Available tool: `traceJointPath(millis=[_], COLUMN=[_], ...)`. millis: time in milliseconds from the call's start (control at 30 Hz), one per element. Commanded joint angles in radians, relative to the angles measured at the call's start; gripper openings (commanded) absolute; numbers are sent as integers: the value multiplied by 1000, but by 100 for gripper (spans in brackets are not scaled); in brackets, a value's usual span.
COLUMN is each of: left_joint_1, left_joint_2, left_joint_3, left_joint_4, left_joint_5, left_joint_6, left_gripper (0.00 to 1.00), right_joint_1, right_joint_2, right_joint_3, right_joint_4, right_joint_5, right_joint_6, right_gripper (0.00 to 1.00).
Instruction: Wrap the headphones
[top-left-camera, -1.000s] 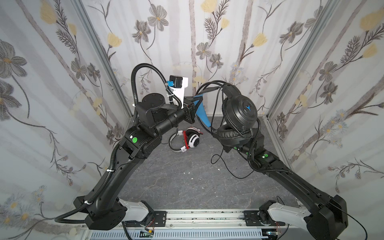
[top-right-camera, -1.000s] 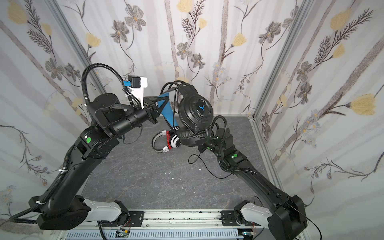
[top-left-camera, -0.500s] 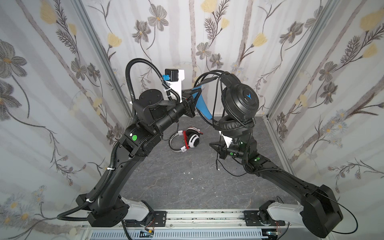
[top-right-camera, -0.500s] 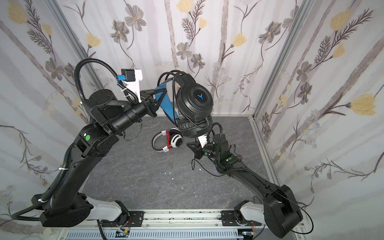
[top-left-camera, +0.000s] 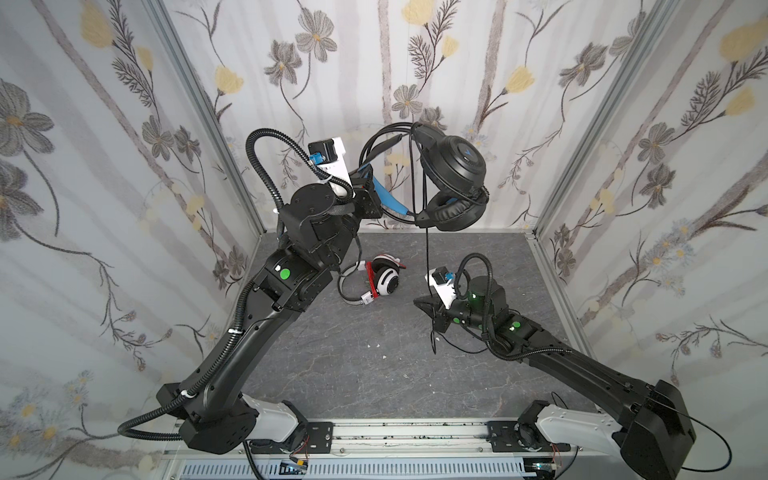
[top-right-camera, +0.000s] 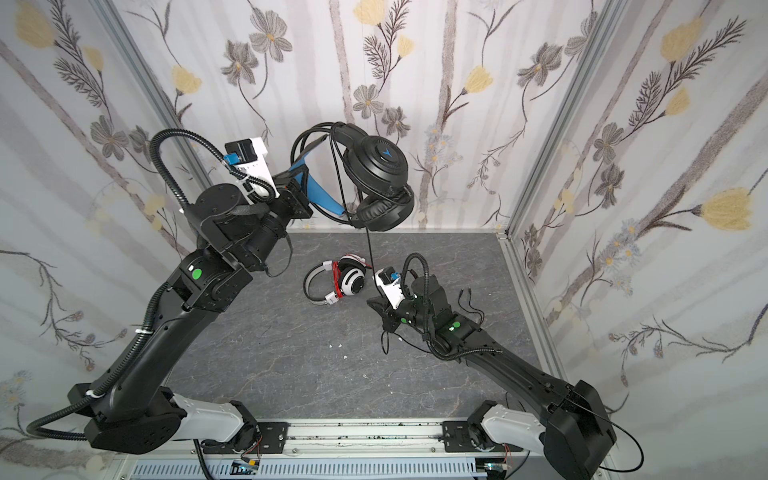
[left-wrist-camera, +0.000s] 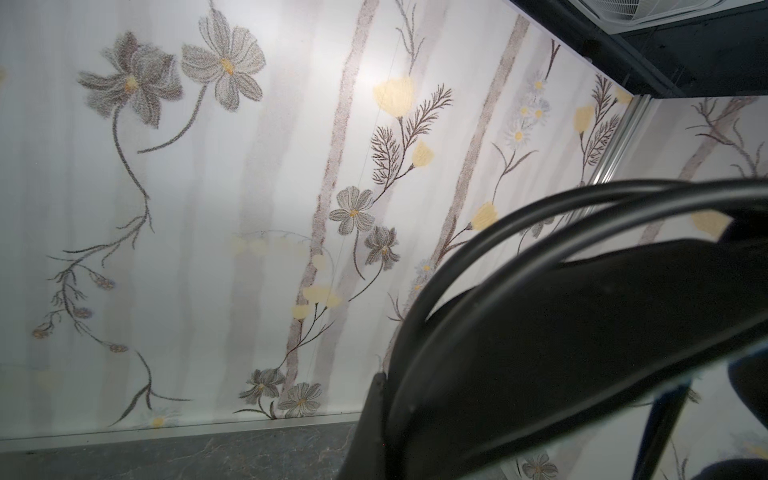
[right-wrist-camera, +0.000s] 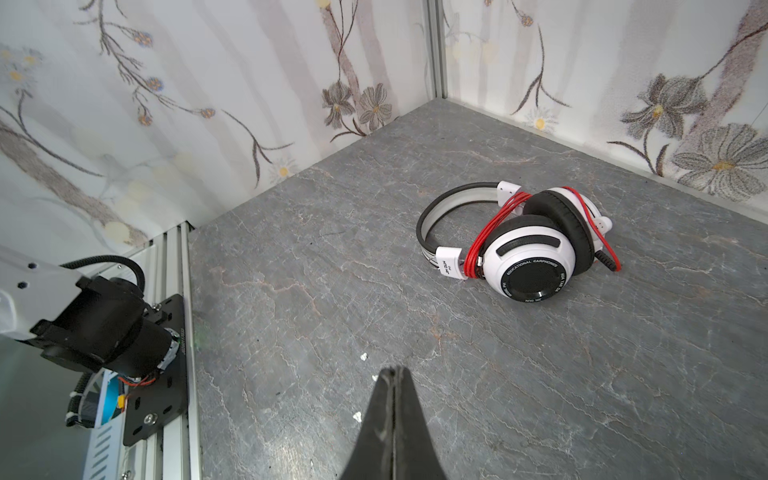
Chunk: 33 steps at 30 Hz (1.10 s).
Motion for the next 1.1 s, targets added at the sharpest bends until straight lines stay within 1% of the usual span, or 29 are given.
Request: traceJointPath(millis=[0, 233, 333, 433, 533, 667, 867, 1000, 1033, 1067], left_joint_1=[16, 43, 71, 81, 86, 86, 71, 49, 49, 47], left_joint_2=[6, 28, 29, 41, 51, 63, 43, 61, 62, 58], left_joint_3=[1, -25, -48, -58, -83, -143, -288, -387, -403, -451], left_joint_4=[172, 145, 130, 116, 113, 128, 162, 164, 161, 156], left_joint_5=[-105, -158, -163, -189, -224, -274, -341, -386, -389, -380], left_joint_6=[-128, -180, -220, -197, -133, 10, 212, 398, 419, 425], left_gripper=[0, 0, 0, 0, 0, 0, 0, 0, 0, 0], right_joint_1=[46, 152, 186, 226, 258, 285, 284, 281, 279, 276], right_joint_2=[7, 37, 52, 60, 60, 55, 27, 45, 49, 53], right_joint_3=[25, 98, 130, 158, 195, 276, 353, 424, 436, 453], right_joint_4=[-139, -213, -245, -271, -309, -392, -446, -505, -514, -523], right_joint_5=[113, 200, 227, 260, 291, 343, 422, 478, 484, 488], right_joint_6=[-75, -138, -160, -178, -202, -236, -282, -342, -353, -365], right_gripper=[0, 0, 0, 0, 0, 0, 0, 0, 0, 0])
